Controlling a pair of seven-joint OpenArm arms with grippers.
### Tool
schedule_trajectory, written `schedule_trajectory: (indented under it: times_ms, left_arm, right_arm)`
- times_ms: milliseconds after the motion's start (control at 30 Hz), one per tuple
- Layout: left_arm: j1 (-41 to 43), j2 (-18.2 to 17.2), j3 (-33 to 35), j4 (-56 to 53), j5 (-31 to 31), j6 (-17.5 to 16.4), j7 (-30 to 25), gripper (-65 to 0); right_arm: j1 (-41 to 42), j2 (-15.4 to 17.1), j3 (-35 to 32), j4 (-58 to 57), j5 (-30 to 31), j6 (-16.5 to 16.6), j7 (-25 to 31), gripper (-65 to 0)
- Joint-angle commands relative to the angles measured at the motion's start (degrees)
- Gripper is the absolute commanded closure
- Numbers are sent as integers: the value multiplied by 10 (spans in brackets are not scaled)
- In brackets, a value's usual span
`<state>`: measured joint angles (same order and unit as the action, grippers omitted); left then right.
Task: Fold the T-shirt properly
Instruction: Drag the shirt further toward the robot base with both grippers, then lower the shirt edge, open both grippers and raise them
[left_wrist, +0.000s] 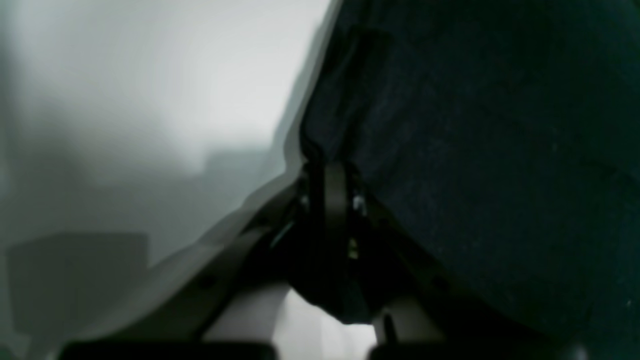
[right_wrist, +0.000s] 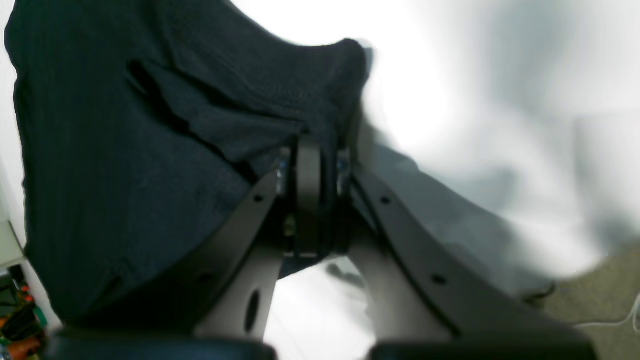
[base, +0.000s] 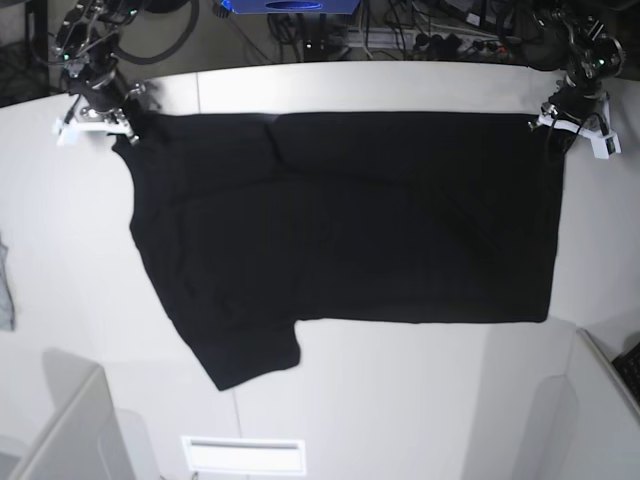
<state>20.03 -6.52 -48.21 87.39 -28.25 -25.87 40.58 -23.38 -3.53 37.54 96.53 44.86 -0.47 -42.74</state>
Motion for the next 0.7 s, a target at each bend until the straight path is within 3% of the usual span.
schedule_trajectory:
  times_ms: [0,333,533,667]
  left_arm:
    - [9,-6,-4,15,3,2,0,0]
    - [52,-6,-6,30,3,0,0,0]
    - [69,-6,-6,31,3,0,0,0]
    - [78,-6,-6,31,3,-1,0,0]
  right_arm:
    - [-6,3,2,12,-1,-3,1,0]
    - [-63,8,0,27,84,-4,1,0]
    - [-79,6,-2,38,85,-4,0,0]
    - [-79,5,1,38,86,-4,-30,0]
